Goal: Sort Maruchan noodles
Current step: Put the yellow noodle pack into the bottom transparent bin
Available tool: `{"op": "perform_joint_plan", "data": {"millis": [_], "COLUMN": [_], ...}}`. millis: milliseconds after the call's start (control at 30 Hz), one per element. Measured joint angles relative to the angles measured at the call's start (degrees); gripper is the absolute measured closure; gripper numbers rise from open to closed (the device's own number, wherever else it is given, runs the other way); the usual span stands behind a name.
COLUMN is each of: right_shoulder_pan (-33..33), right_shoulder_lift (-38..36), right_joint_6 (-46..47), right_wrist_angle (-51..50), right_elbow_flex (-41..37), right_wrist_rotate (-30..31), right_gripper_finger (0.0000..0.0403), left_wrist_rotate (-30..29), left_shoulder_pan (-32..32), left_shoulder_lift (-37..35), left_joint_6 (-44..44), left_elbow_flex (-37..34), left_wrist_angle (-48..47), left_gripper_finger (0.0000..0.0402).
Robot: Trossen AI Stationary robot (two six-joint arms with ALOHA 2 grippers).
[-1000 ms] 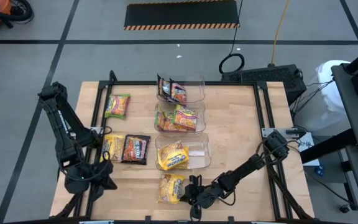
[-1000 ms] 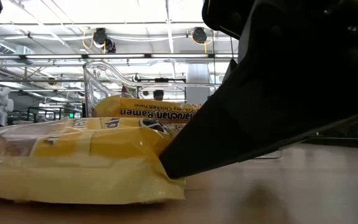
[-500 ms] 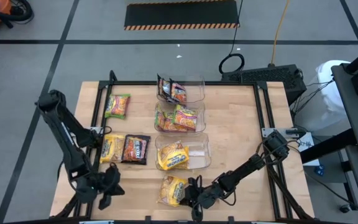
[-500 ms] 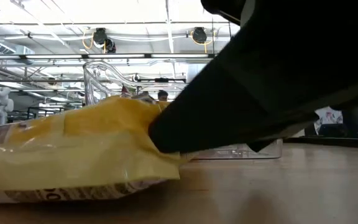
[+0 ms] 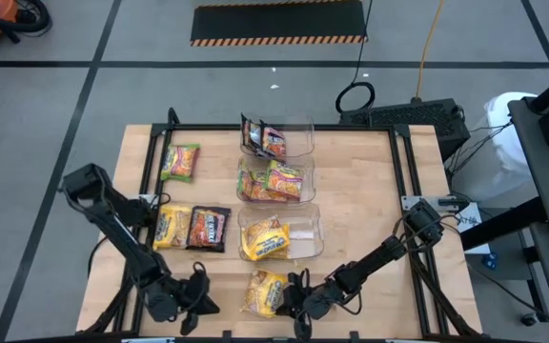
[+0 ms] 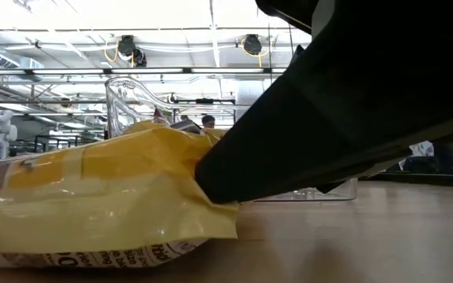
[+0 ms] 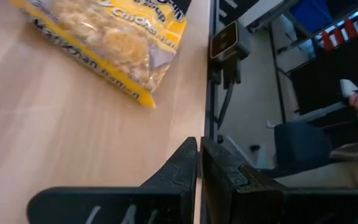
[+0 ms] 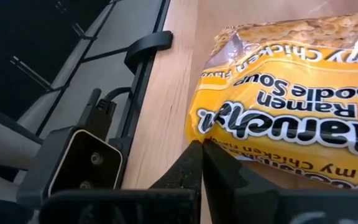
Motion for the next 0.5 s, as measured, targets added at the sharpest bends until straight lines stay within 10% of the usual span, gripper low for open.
{"op": "perform_joint_plan", "data": {"millis": [500], "right_shoulder_pan": [0.0], "right_shoulder_lift": [0.0], "right_joint_6": [-0.3], "right_wrist_angle": [0.0], "right_elbow_flex": [0.0], "right_wrist_rotate": [-1.5], "right_gripper_finger": [0.0403], "left_wrist_rotate": [2.3], "left_shoulder_pan": [3.2], "left_shoulder_lift": [4.4], "left_joint_6": [1.1], "left_elbow_flex": [0.0], "left_wrist_angle": [4.0], "left_gripper_finger": [0.0376]}}
